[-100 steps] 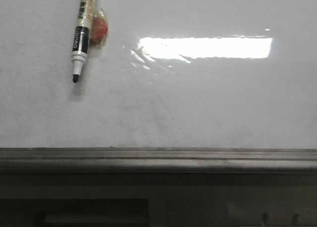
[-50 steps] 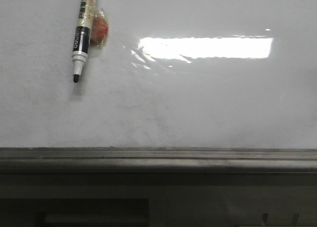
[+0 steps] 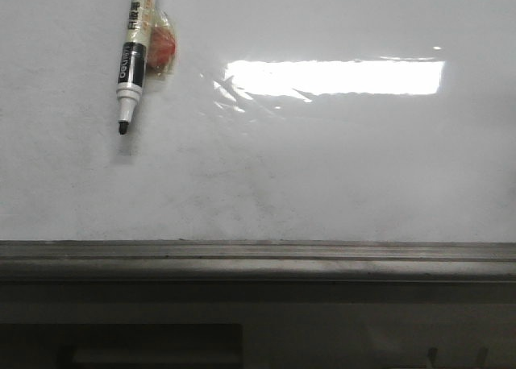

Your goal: Write number 6 on whiteboard

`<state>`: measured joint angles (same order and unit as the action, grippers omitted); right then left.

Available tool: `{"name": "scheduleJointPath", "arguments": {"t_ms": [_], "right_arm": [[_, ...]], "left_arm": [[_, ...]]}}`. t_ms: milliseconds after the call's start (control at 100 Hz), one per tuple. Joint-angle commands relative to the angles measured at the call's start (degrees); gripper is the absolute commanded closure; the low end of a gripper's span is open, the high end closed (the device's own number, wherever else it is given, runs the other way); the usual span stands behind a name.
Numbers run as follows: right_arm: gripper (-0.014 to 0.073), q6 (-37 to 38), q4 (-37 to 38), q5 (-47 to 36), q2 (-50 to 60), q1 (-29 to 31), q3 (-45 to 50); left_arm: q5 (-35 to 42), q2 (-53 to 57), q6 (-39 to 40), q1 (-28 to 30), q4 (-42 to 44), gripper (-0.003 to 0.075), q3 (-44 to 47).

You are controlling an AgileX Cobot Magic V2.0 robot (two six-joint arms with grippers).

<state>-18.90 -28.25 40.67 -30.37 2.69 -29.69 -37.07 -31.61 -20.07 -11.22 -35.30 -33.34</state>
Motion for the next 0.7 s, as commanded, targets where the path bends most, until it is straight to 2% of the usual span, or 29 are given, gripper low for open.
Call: {"name": "scheduleJointPath", "arguments": {"t_ms": [0,60,170,290,380,500,690], "right_arm": [[0.0063,-1.0,-0.9,-2.5,-0.6,0.3,-2.1],[0.0072,-1.0,-0.9,-2.5,-0.6,0.3,-2.1],[0.0074,-1.0,-0.9,-3.0,-0.6,0.3,-2.1],[0.0074,-1.0,-0.9,-3.3,-0.6,0.3,-2.1],[0.0074,-1.0,-0.9,-3.4,-0.6,0.3,-2.1],[0.0074,-1.0,-0.9,-3.4,-0.6,0.3,-2.1],[0.0074,-1.0,-0.9,-3.4,-0.6,0.3,-2.1]], "left_arm": [[4.2,-2.9,-4.1,-1.8,-7.5,0.0239,-2.2],[5.7,-5.1,-8.8,-3.1,-14.0,0.0199,-2.2],[7.5,-9.7,-21.1,-5.9,-27.3,0.0232,-2.2],[9.6,-15.6,-28.8,-10.7,-34.7,0.0245,-2.3],[13.6,-19.7,-30.2,-14.8,-35.2,0.0245,-2.4],[23.2,-24.0,-30.4,-21.2,-34.8,0.0246,-3.2],[34.6,-29.3,-30.5,-29.0,-31.4,0.0247,-4.5]]}}
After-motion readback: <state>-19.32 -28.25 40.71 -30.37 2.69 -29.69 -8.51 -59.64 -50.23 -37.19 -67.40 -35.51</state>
